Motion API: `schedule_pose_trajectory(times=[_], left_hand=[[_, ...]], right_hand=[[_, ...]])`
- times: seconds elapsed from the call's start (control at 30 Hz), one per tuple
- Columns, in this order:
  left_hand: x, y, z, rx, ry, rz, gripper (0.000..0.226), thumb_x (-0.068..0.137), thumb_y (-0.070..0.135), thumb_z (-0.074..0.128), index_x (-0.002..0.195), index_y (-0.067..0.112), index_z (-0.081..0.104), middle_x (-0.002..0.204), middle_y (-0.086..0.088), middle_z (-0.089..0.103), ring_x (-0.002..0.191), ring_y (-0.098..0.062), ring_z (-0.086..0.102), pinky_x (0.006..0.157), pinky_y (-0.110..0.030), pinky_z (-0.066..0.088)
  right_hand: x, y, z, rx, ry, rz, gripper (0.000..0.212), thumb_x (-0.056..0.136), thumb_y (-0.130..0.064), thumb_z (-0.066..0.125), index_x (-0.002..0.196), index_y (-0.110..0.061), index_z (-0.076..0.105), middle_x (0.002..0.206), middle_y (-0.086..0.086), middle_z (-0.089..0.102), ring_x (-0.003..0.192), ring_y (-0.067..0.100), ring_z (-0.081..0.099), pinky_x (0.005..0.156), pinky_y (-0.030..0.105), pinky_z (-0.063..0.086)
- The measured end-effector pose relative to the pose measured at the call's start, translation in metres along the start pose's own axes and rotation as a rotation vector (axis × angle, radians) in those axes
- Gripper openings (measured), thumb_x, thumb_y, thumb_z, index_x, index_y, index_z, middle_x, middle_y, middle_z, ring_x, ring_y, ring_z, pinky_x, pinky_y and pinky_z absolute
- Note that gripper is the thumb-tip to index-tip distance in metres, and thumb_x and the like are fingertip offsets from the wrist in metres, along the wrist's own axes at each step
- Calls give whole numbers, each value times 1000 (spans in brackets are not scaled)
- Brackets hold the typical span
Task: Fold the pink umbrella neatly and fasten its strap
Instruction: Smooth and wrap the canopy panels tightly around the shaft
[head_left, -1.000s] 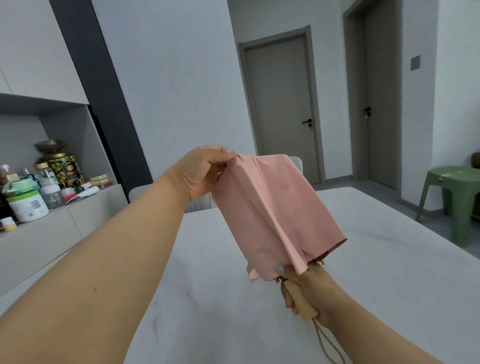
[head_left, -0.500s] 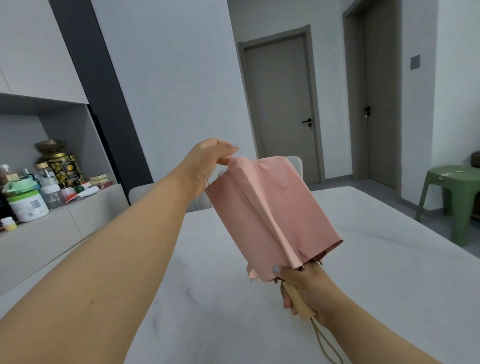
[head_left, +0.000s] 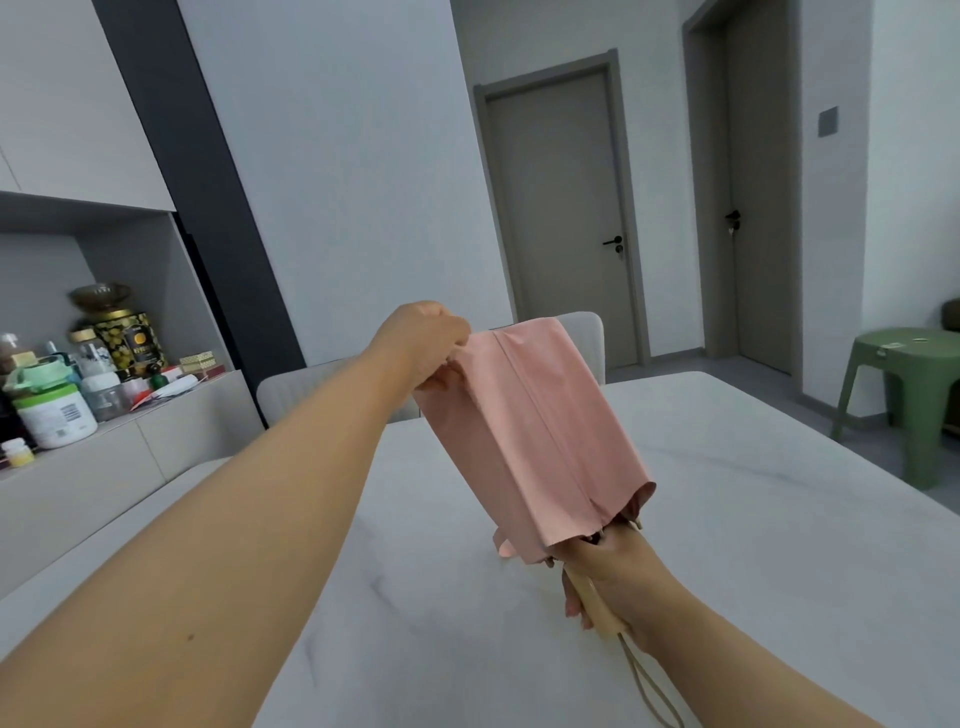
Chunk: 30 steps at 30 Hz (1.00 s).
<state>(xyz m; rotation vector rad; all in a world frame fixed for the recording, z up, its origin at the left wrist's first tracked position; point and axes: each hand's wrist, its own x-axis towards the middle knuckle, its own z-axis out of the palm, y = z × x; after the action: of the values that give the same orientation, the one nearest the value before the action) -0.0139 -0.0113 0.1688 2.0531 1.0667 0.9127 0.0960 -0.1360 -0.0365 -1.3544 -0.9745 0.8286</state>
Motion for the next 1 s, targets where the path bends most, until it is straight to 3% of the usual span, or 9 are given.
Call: schedule_pose_trajectory(times=[0.17, 0.27, 0.33, 0.43, 0.5, 0.6, 0.8, 0.9, 1.0], left_hand=[[1, -19, 3, 109, 73, 140, 35, 84, 3, 64, 112, 22, 54, 96, -5, 64, 76, -19, 66, 76, -38, 59], [0, -32, 3, -43, 101, 115, 44, 87, 7, 70, 122, 24, 49, 103, 1, 59, 80, -9, 60, 70, -26, 52], [0, -40, 5, -191, 125, 63, 49, 85, 8, 74, 126, 17, 48, 99, 1, 62, 80, -9, 62, 73, -28, 56], [2, -49, 10, -371, 192, -21, 55, 81, 10, 78, 128, 9, 49, 93, 1, 64, 85, -16, 66, 87, -40, 57], [4, -54, 14, -453, 217, -29, 52, 81, 8, 78, 125, 7, 51, 92, 0, 64, 87, -19, 67, 90, -42, 56], [4, -59, 21, -502, 241, 14, 41, 83, 8, 76, 117, 7, 54, 96, -2, 62, 90, -19, 64, 86, -37, 57], [8, -68, 26, -287, 293, -15, 29, 88, 15, 70, 111, 16, 52, 104, 0, 58, 100, -25, 63, 93, -42, 53], [4, -67, 29, 32, 374, 6, 41, 90, 18, 61, 129, 14, 49, 133, -8, 46, 118, -27, 51, 103, -41, 44], [-12, -61, 42, 192, 461, 235, 44, 92, 11, 50, 136, 14, 49, 142, -8, 43, 132, -27, 38, 109, -32, 28]], right_hand=[[0, -4, -1, 37, -14, -40, 48, 67, -32, 71, 105, -5, 59, 78, 11, 66, 43, 28, 53, 42, 29, 45], [-5, -5, -3, 135, -84, -53, 35, 67, -32, 72, 87, -4, 67, 69, 7, 65, 42, 24, 50, 43, 28, 42], [-7, -4, -5, 205, -143, -58, 35, 67, -31, 74, 85, -2, 67, 64, 6, 62, 41, 20, 49, 41, 27, 41], [-8, -2, -5, 273, -228, -100, 48, 58, -37, 81, 88, -4, 63, 66, 2, 65, 39, 16, 48, 39, 23, 40], [-8, -1, -5, 312, -251, -123, 67, 51, -54, 85, 91, -5, 62, 72, 5, 66, 39, 16, 48, 38, 23, 40], [-9, 0, -6, 350, -221, -75, 89, 53, -75, 72, 96, 2, 58, 53, 9, 58, 36, 16, 48, 38, 23, 40], [-8, -3, -2, 225, -85, -17, 34, 89, -29, 63, 99, 3, 56, 43, 10, 52, 34, 19, 47, 37, 24, 40], [-5, -1, 0, 136, -2, 13, 31, 91, -26, 61, 100, 4, 57, 42, 5, 54, 34, 19, 49, 38, 25, 42], [-4, -4, 0, 83, 68, 21, 39, 85, -32, 67, 103, 2, 57, 49, 4, 61, 37, 22, 53, 40, 28, 45]])
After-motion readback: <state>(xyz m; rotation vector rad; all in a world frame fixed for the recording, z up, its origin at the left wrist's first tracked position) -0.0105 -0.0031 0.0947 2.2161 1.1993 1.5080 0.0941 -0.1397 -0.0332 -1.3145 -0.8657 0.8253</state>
